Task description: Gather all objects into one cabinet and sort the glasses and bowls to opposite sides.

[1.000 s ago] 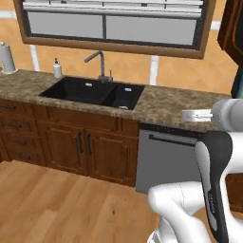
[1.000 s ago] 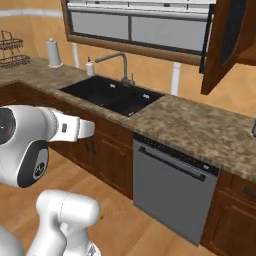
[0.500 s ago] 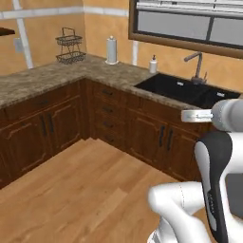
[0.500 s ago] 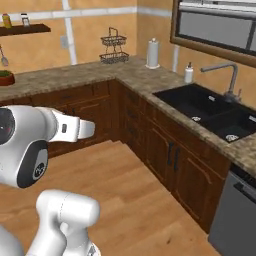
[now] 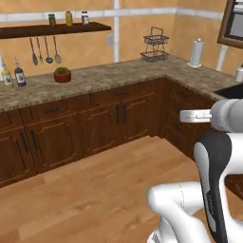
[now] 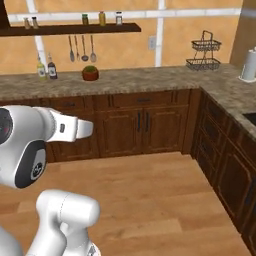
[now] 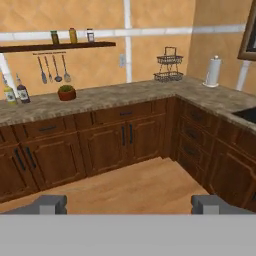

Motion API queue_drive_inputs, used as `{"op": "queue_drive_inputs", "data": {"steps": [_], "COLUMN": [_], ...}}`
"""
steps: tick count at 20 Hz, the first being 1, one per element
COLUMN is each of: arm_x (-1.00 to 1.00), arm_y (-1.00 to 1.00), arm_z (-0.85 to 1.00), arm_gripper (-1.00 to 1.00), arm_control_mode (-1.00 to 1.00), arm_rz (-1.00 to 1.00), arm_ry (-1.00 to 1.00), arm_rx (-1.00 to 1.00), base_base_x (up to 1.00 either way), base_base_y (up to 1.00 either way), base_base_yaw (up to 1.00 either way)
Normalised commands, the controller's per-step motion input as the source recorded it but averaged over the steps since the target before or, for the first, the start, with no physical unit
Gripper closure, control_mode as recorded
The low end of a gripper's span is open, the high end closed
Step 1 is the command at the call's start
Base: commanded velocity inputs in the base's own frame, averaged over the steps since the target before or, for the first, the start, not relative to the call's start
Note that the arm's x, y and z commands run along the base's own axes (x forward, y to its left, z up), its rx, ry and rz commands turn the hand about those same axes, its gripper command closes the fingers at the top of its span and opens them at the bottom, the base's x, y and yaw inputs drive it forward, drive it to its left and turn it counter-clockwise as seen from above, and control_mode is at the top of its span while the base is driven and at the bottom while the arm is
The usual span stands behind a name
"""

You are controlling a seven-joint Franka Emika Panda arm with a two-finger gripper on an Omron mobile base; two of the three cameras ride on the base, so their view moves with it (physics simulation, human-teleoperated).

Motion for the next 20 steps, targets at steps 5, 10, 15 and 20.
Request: {"op": "queue_drive_inputs", "data": {"steps": [5,10,15,20], "arm_x": [0.00,0.00,0.00,0.00], "arm_y": [0.00,0.00,0.00,0.00], "arm_z": [0.00,0.00,0.00,0.00], "arm_gripper": [-1.00,-1.00,-1.00,-1.00], "arm_control_mode": [1.00,1.00,1.00,1.00], "arm_rz": [0.00,0.00,0.00,0.00], "arm_ry": [0.00,0.00,0.00,0.00], "arm_rx": [0.00,0.00,0.00,0.00], "base_base_x": [0.83,0.57,0.44,0.29], "base_base_y": [0.24,0.48,0.37,0.42], "base_base_yaw": [0.11,0.23,0.35,0.51]}}
